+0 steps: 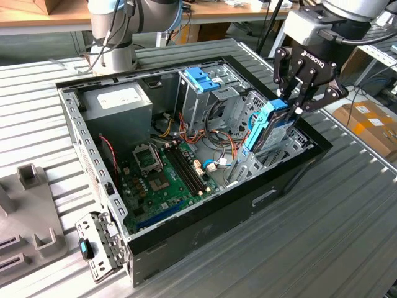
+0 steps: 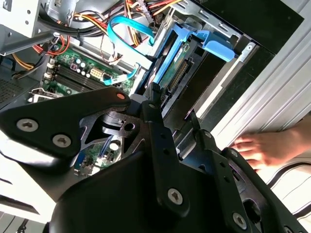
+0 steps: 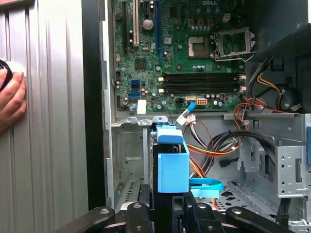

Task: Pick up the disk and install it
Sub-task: 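Insert the disk into the insertion slot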

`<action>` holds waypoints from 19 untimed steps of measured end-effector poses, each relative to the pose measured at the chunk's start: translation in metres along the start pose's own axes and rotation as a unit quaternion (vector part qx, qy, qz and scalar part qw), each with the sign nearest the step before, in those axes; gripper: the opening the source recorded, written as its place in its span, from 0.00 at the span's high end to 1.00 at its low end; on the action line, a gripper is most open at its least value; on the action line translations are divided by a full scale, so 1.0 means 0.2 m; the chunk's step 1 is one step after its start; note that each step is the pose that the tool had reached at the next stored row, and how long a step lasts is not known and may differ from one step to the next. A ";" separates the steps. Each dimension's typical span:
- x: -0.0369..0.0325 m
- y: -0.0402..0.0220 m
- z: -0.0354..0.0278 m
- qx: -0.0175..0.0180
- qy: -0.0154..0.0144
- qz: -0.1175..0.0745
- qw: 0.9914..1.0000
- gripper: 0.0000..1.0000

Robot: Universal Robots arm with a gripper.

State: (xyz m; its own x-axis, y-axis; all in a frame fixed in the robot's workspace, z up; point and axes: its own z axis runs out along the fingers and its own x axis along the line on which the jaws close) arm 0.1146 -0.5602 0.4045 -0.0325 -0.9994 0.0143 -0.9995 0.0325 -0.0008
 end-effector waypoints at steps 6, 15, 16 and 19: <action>0.000 0.000 0.021 0.000 0.000 0.000 1.000 0.65; 0.000 0.000 0.024 0.000 0.000 0.000 1.000 0.65; 0.000 0.000 0.024 0.000 0.000 0.000 1.000 0.65; -0.001 0.000 0.029 0.000 0.000 0.000 1.000 0.65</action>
State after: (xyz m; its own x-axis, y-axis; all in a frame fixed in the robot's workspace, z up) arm 0.1146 -0.5602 0.3986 -0.0325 -0.9994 0.0140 -0.9995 0.0325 -0.0008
